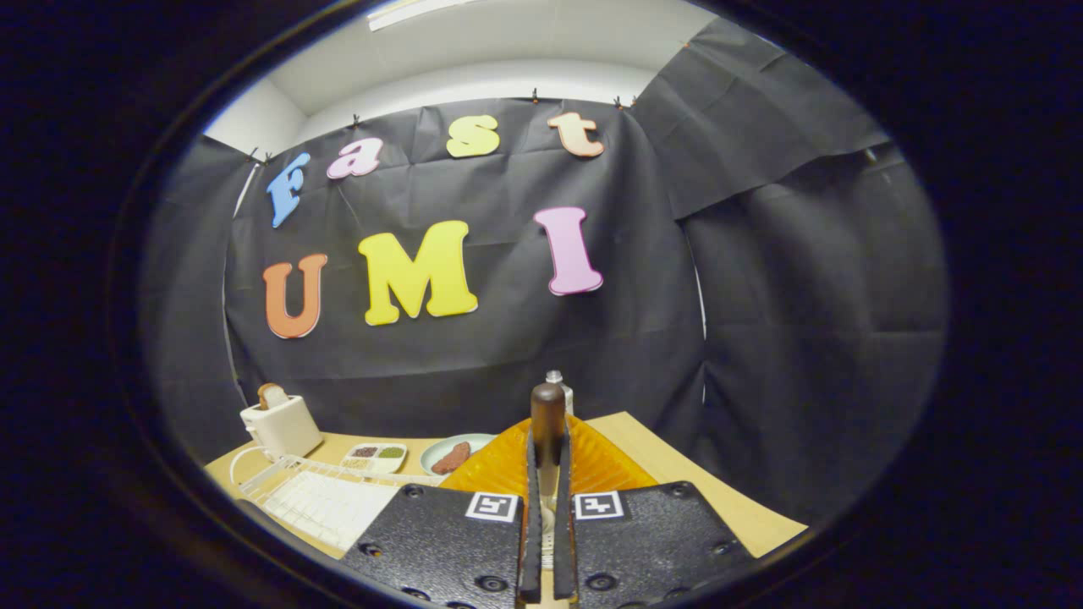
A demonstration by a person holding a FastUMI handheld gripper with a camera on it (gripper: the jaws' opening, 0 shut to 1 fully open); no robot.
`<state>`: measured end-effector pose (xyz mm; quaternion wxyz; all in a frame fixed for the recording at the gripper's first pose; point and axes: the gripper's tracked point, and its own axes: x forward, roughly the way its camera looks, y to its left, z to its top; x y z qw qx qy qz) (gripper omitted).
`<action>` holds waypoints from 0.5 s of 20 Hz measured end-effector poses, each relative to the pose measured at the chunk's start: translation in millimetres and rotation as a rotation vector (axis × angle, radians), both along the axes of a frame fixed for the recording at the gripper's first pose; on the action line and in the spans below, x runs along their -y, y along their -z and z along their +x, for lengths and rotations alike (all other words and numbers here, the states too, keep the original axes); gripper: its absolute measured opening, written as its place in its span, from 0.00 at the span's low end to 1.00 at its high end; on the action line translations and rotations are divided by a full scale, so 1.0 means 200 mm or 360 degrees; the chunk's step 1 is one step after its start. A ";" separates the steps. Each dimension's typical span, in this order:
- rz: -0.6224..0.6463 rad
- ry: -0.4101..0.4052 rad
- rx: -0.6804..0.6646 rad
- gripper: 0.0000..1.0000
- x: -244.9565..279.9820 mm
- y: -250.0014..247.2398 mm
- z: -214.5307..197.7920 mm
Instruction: Take the plate from the dish rack, then take the spoon from the basket and place it into the plate.
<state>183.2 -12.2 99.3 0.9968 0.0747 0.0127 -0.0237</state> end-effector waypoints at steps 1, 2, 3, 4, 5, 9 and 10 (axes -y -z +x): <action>0.0006 -0.0019 0.0029 0.11 -0.05 -0.05 -0.09; 0.0008 -0.0037 0.0053 0.11 -0.09 -0.09 -0.16; 0.0011 -0.0052 0.0074 0.11 -0.13 -0.10 -0.23; 0.0006 -0.0069 0.0085 0.11 -0.18 -0.12 -0.29; -0.0001 -0.0090 0.0092 0.11 -0.23 -0.12 -0.35; -0.0024 -0.0215 0.0031 0.10 -0.52 -0.01 -0.56; -0.0028 -0.0243 0.0004 0.11 -0.57 0.04 -0.58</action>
